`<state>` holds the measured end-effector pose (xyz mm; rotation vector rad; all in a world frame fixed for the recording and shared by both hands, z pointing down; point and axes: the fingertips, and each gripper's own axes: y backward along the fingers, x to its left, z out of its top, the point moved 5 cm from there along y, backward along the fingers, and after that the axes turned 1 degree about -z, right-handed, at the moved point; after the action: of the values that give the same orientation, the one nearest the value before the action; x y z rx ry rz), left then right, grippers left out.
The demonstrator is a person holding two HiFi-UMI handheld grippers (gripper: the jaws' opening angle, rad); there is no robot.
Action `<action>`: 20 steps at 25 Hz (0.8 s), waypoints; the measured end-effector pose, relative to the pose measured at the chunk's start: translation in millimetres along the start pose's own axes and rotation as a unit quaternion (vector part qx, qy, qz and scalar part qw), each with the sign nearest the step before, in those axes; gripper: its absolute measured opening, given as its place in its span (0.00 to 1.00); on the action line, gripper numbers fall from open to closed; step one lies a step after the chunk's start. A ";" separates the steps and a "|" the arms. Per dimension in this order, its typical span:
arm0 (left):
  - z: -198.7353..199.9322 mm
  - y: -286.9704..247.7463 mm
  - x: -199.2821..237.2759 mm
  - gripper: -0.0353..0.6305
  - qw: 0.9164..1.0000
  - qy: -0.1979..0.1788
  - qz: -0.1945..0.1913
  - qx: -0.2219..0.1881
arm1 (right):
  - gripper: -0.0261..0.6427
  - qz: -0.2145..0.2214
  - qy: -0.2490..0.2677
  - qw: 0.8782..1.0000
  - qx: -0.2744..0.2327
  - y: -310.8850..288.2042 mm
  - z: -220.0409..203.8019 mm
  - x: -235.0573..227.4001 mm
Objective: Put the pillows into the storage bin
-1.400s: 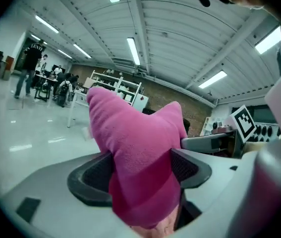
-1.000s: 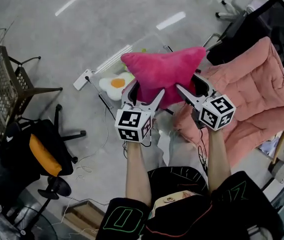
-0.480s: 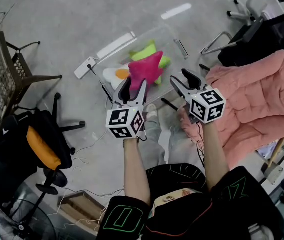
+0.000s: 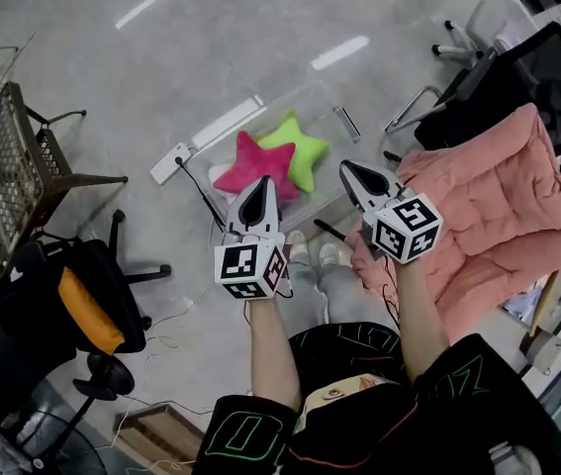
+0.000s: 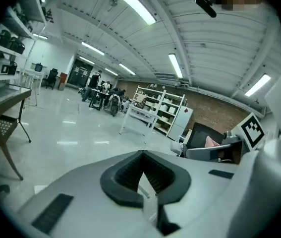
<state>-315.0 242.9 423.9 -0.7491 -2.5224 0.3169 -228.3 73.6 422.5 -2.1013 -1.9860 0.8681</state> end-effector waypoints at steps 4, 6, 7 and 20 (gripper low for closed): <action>34.7 7.2 -29.3 0.04 0.999 -0.028 -0.008 -0.029 | 0.04 0.000 0.031 0.999 -0.032 20.2 35.7 12.2; 56.6 9.5 -42.1 0.04 0.998 -0.048 -0.008 -0.047 | 0.04 -0.005 0.045 0.997 -0.057 31.1 56.5 16.5; 67.2 11.9 -48.9 0.04 0.997 -0.057 -0.006 -0.056 | 0.04 -0.010 0.048 0.996 -0.069 38.4 65.4 17.9; 163.5 58.7 -125.2 0.04 0.976 -0.165 0.023 -0.139 | 0.04 -0.083 0.055 0.977 -0.188 134.3 143.9 11.4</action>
<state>-280.9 207.6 215.5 -0.9284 -2.9065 0.1100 -179.8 24.9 237.7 -2.0602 -2.3718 0.3608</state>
